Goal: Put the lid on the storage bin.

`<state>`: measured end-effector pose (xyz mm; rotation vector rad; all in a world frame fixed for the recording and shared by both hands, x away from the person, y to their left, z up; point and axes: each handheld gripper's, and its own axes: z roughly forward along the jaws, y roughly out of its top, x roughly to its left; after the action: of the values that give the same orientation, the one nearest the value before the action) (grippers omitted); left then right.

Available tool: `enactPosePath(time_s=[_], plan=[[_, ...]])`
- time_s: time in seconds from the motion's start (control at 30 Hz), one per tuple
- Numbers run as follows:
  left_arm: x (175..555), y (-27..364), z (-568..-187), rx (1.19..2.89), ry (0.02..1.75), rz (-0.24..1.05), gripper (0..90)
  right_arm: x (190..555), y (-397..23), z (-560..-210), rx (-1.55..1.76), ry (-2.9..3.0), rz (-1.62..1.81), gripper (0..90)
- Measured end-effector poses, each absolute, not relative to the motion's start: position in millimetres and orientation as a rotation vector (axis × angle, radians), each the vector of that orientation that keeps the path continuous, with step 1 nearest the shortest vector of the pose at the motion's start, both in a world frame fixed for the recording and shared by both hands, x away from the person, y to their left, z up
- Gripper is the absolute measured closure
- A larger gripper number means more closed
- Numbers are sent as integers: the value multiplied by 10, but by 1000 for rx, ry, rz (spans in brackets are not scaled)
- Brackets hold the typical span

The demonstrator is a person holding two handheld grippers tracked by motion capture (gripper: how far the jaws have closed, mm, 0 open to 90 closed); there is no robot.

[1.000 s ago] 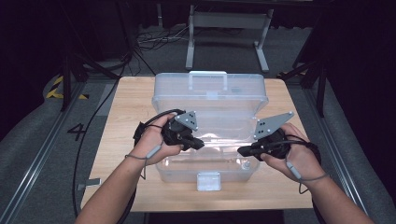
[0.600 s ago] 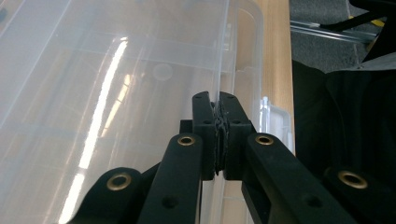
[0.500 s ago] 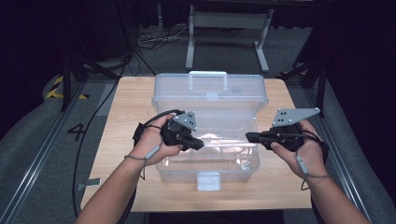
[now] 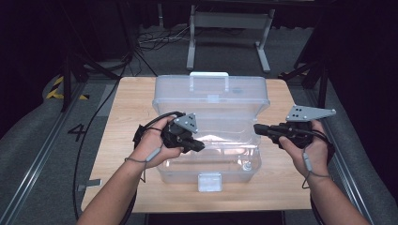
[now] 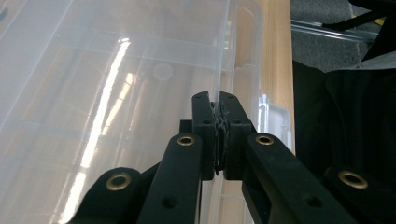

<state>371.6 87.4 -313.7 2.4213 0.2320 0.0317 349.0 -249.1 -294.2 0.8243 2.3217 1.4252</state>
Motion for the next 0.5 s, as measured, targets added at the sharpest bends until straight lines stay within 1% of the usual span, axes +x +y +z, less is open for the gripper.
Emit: enactPosePath(time_s=[0.27,0.5], plan=[[3644,887,-3183,2420,241,48,870,3563,-2574,-2968,876,2252,1489,900],[3610,885,-3237,2414,239,36,869,3613,-2675,-3007,931,2213,1492,900]])
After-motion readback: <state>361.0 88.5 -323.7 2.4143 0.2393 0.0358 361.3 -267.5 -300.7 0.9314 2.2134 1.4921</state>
